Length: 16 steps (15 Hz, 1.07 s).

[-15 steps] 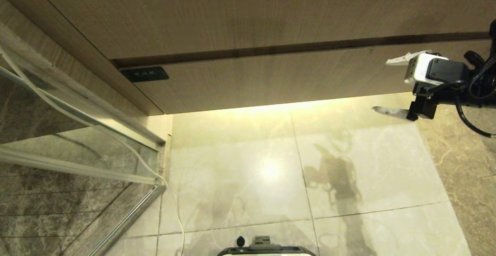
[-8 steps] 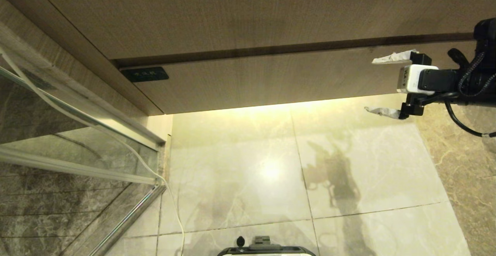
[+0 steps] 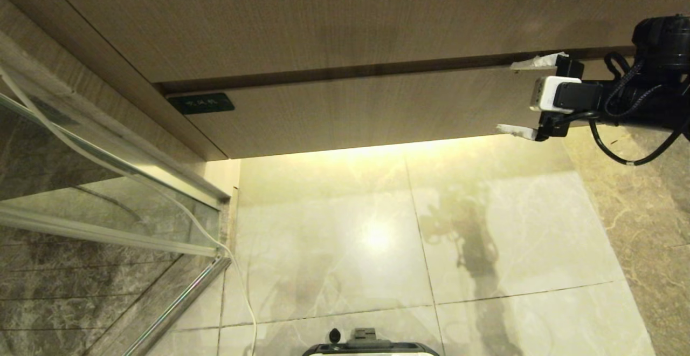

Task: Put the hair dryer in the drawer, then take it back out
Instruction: Pull open the drawer

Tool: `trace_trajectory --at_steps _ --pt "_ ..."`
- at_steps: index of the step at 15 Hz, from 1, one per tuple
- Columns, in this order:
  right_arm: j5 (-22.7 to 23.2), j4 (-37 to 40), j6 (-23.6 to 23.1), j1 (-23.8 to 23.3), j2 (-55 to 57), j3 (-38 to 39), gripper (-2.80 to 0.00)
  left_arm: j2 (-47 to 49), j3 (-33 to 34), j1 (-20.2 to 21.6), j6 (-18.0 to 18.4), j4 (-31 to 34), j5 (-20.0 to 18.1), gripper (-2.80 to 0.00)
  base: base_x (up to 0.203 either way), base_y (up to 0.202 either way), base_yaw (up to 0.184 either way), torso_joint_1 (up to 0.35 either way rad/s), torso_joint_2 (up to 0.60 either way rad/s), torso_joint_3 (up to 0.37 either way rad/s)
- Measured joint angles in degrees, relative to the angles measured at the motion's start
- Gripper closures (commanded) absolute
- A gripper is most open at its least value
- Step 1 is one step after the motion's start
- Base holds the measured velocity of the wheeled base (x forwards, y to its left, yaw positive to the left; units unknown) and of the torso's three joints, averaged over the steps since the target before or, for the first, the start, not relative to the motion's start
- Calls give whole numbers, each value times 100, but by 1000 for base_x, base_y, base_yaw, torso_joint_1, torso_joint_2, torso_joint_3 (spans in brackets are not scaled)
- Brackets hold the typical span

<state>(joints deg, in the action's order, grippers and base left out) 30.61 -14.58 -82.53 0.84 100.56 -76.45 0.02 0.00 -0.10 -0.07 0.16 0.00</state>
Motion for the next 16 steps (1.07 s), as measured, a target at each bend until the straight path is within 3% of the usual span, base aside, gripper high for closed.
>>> trace_trajectory --at_steps 16 --pt "-282 -527 61 -57 472 -305 -280 0 0 0 2 2 0 0 0 0 0 0 0 0"
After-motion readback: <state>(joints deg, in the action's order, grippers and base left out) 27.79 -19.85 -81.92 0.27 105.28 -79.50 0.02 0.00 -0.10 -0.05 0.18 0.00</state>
